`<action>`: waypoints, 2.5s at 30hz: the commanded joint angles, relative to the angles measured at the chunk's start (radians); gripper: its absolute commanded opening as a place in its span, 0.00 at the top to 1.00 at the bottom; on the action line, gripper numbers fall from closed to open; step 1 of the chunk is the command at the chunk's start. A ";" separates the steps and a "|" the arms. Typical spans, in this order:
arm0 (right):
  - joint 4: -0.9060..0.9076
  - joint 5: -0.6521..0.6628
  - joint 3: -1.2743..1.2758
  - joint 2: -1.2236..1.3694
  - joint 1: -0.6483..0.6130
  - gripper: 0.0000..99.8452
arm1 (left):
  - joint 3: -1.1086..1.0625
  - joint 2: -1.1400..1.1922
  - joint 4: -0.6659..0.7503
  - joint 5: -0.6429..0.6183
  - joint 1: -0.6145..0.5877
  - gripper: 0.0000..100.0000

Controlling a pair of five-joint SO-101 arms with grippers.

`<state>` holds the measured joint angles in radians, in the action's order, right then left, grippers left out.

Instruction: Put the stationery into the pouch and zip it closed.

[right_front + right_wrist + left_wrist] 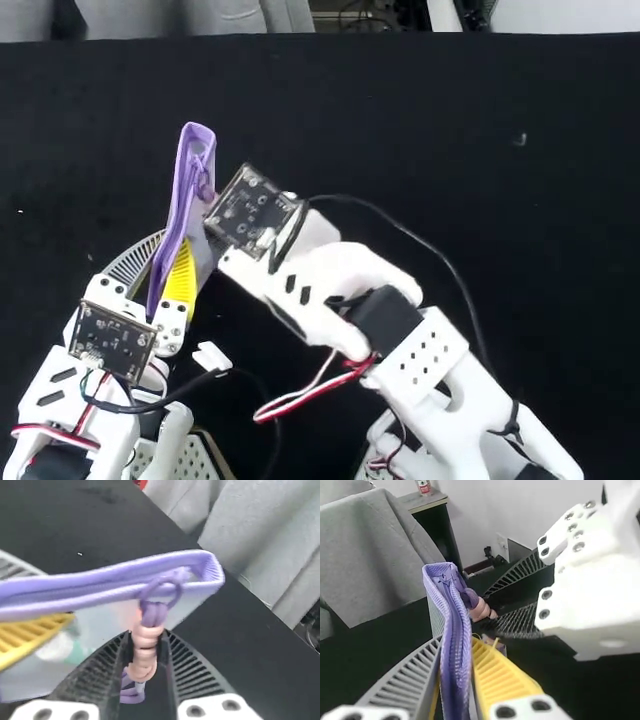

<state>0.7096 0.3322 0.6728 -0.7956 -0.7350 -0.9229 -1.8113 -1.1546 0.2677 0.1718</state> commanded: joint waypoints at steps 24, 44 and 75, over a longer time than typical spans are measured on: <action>-0.149 0.055 -0.271 0.277 0.411 0.99 | 0.173 -0.012 -0.071 0.005 0.013 0.97; -0.132 0.052 -0.366 0.386 0.531 0.99 | 0.170 -0.012 -0.072 0.003 0.013 0.97; -0.011 0.051 -0.361 0.229 0.486 0.98 | -0.010 0.623 0.548 -0.408 -0.061 0.97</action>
<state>0.7020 0.3813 0.3429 -0.5608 -0.2240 -0.8416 -1.3019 -0.8278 -0.1266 0.1703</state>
